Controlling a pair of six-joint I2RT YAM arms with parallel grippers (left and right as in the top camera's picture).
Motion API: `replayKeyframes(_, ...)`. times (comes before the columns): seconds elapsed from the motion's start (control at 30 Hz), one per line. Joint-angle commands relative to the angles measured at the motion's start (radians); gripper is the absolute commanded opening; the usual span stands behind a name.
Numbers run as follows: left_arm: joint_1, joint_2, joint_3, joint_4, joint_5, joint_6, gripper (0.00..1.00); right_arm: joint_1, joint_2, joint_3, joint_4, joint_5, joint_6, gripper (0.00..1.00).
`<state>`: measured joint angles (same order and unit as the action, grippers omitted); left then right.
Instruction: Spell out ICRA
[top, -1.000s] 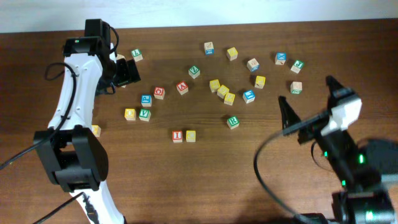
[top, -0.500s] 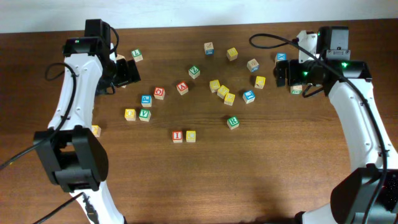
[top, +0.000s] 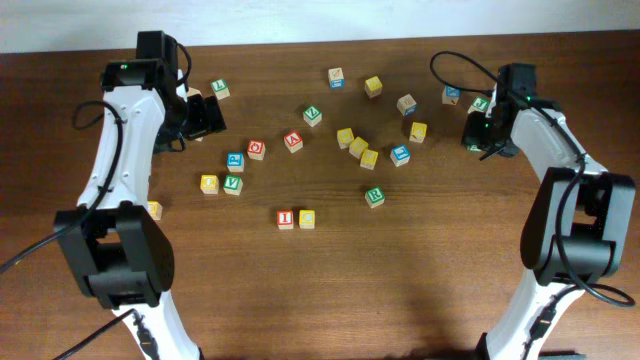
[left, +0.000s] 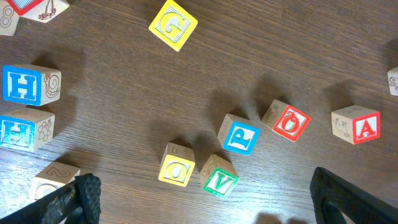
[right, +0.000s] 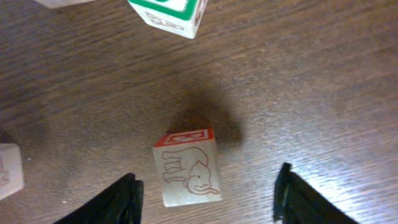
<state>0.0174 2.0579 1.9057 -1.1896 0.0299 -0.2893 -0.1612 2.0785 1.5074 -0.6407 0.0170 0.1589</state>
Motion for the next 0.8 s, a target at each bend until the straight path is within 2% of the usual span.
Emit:
replayKeyframes(0.0,0.003,-0.022,0.008,-0.001,0.003,-0.013,0.99,0.004,0.013,0.0,0.025,-0.032,-0.037,0.58)
replayKeyframes(0.2,0.003,-0.022,0.008,-0.001,0.003,-0.013,0.99,0.003,0.056,-0.004,0.036,-0.032,-0.084,0.56)
replayKeyframes(0.3,0.003,-0.022,0.008,-0.001,0.003,-0.013,0.99,0.003,0.056,-0.003,0.029,-0.032,-0.084,0.29)
replayKeyframes(0.4,0.003,-0.022,0.008,-0.001,0.003,-0.013,0.99,0.004,0.053,0.002,0.019,-0.032,-0.084,0.24)
replayKeyframes(0.47,0.003,-0.022,0.008,-0.001,0.003,-0.013,0.99,0.004,0.043,0.034,-0.051,-0.032,-0.085,0.23)
replayKeyframes(0.57,0.003,-0.022,0.008,-0.001,0.003,-0.013,0.99,0.004,0.027,0.121,-0.214,-0.08,-0.084,0.17)
replayKeyframes(0.63,0.003,-0.022,0.008,-0.001,0.003,-0.013,0.99,0.004,0.026,0.181,-0.363,-0.209,-0.084,0.12)
replayKeyframes(0.67,0.003,-0.022,0.008,-0.001,0.003,-0.013,0.99,0.004,0.026,0.198,-0.47,-0.353,-0.084,0.13)
replayKeyframes(0.7,0.003,-0.022,0.008,-0.001,0.003,-0.013,0.99,0.004,0.026,0.198,-0.526,-0.417,-0.084,0.14)
replayKeyframes(0.77,0.003,-0.022,0.008,-0.001,0.003,-0.013,0.99,0.006,0.026,0.197,-0.648,-0.46,-0.084,0.14)
